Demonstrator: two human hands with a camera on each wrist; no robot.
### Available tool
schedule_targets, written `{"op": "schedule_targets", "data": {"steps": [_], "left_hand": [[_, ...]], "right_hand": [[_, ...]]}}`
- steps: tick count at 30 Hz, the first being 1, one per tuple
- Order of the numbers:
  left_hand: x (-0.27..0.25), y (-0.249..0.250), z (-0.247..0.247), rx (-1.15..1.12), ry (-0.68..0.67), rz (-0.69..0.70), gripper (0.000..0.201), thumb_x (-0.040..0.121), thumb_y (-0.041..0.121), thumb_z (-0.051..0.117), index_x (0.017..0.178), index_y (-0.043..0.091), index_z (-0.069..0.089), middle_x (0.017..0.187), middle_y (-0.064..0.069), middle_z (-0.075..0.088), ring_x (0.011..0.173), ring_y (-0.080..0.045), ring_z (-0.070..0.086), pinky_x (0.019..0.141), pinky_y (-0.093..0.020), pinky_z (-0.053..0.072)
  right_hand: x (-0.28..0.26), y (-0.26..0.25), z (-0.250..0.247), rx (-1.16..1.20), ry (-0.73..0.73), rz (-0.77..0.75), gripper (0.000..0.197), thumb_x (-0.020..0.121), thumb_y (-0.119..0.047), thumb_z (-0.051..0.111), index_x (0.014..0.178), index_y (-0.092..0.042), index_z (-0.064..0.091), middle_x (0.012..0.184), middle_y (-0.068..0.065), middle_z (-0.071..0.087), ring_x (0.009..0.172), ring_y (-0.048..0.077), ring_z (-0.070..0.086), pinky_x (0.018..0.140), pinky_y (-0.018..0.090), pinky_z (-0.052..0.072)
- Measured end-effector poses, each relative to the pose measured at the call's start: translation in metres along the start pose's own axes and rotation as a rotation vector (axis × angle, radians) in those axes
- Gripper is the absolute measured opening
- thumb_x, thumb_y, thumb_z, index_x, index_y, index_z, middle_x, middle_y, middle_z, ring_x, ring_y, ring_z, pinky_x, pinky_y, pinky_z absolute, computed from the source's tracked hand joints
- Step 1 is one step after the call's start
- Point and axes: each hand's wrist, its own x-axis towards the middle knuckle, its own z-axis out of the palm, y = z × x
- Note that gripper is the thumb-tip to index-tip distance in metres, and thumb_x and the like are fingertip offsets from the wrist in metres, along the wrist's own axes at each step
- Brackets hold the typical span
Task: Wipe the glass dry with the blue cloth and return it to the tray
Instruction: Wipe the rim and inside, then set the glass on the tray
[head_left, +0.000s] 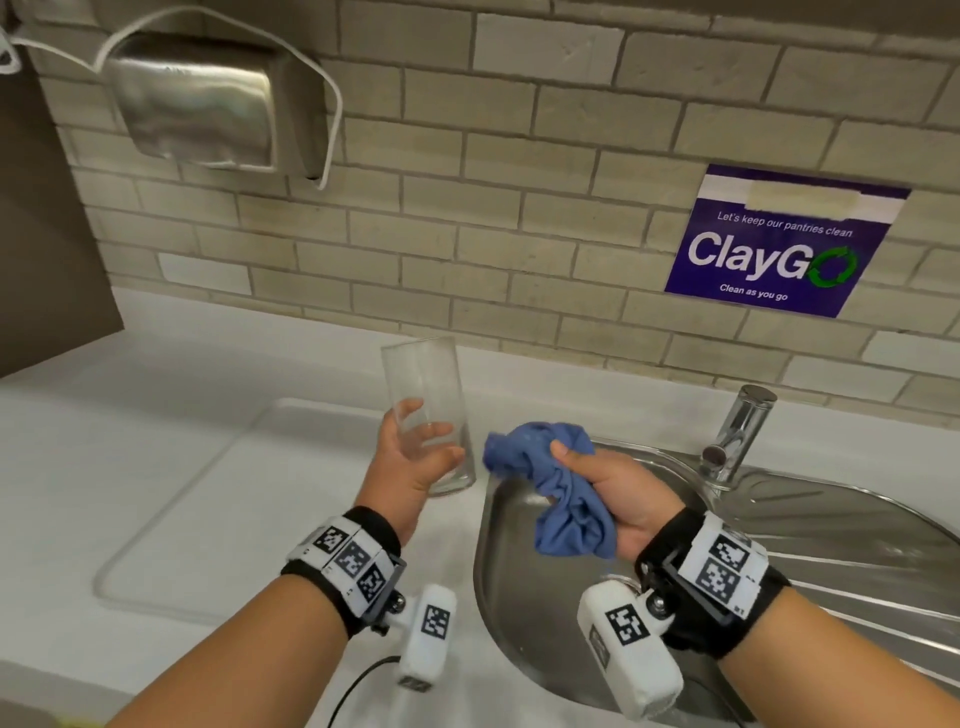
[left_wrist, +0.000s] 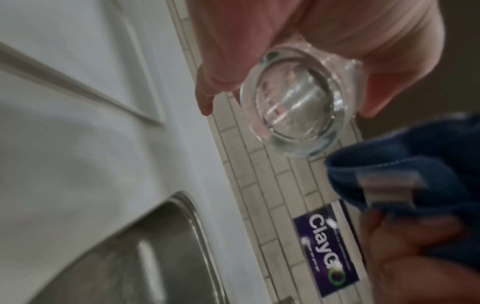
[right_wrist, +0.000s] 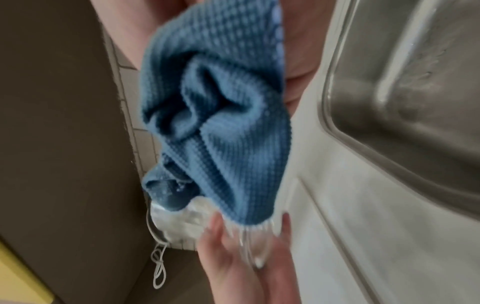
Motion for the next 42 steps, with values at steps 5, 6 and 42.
{"op": "schedule_targets", "data": {"steps": [5,6,42], "left_hand": [[-0.014,0.004,-0.039,-0.049,0.032,-0.11,0.08,0.049,0.011,0.08,0.122,0.026,0.051,0.122,-0.015,0.061,0.103,-0.027,0.063,0.088,-0.042,0.052],[-0.017,0.006,-0.045,-0.05,0.032,-0.117,0.078,0.051,0.007,0.076,0.123,0.024,0.051,0.12,-0.013,0.061,0.098,-0.023,0.064,0.082,-0.037,0.052],[-0.029,0.012,-0.202,0.675,0.171,-0.301,0.082,0.061,-0.003,0.087,0.125,0.023,0.043,0.127,0.003,0.057,0.12,-0.025,0.055,0.099,-0.038,0.045]], "right_hand": [[0.01,0.002,0.001,0.128,-0.006,0.011,0.039,0.092,-0.019,0.045,0.119,0.01,0.05,0.106,0.021,0.066,0.085,0.025,0.069,0.071,0.029,0.059],[0.011,0.006,0.005,0.153,-0.052,0.039,0.036,0.094,-0.016,0.039,0.115,0.011,0.05,0.107,0.021,0.067,0.091,0.027,0.069,0.073,0.03,0.06],[0.07,0.098,0.079,-1.655,0.054,-0.04,0.045,0.09,-0.013,0.04,0.135,-0.019,0.038,0.142,0.007,0.041,0.125,0.024,0.044,0.102,0.029,0.036]]}}
